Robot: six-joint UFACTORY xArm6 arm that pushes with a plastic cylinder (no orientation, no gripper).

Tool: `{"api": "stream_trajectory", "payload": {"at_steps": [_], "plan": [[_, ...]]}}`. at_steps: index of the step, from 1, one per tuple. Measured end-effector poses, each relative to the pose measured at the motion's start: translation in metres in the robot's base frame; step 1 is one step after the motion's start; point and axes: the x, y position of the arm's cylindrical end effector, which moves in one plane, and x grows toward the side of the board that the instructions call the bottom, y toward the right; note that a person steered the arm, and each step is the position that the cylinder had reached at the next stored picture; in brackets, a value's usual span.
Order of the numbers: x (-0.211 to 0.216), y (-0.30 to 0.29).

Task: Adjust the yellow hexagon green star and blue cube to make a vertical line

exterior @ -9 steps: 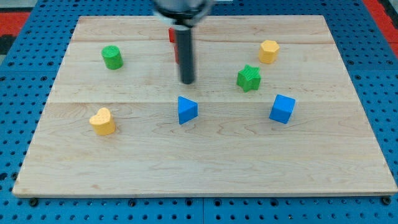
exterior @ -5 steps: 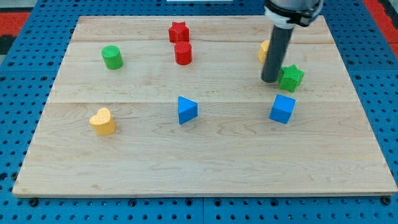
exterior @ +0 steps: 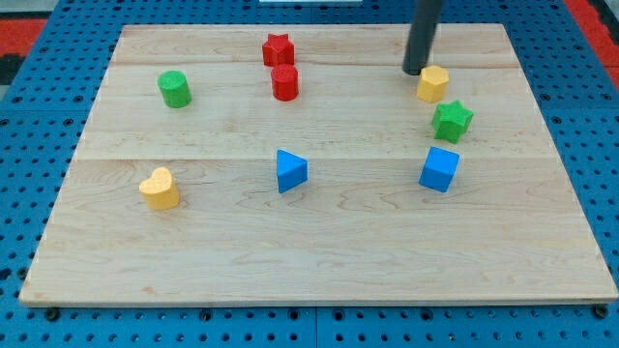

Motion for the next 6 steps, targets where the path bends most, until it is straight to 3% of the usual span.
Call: {"api": "stream_trajectory", "payload": {"at_steps": [1, 3, 4, 5, 6], "plan": [[0.036, -0.016], [0.016, 0.037], [0.016, 0.009], [0.101, -0.025], [0.155, -0.006]]}}
